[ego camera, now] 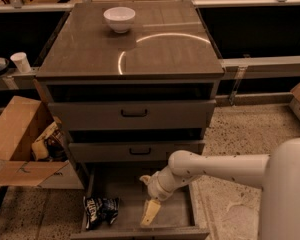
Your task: Pick blue chip bag from bottom drawer and place on counter
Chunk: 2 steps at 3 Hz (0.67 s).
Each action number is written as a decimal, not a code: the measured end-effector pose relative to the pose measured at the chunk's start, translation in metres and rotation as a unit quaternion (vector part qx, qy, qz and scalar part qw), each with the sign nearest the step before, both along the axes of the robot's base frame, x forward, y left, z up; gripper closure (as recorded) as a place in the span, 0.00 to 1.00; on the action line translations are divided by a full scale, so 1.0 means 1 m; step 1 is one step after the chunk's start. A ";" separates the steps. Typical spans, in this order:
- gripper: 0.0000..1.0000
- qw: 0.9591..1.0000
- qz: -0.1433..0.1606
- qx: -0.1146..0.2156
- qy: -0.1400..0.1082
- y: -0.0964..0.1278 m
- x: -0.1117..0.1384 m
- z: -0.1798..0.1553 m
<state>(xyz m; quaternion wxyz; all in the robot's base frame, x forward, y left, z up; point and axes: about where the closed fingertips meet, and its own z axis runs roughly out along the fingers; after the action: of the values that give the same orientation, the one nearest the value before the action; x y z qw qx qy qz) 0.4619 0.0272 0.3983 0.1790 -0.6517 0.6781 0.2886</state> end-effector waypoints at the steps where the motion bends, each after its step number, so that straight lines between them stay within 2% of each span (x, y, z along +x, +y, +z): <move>1: 0.00 1.000 -0.002 0.011 0.028 0.007 -0.017 -0.029; 2: 0.00 1.000 -0.002 0.011 0.028 0.007 -0.017 -0.029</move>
Offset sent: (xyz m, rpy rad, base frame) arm -0.0166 0.0070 -0.0293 0.0211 0.0567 -0.0033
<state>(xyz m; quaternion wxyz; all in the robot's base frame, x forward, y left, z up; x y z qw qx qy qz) 0.4451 0.0342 0.3689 0.1669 -0.6403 0.6809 0.3140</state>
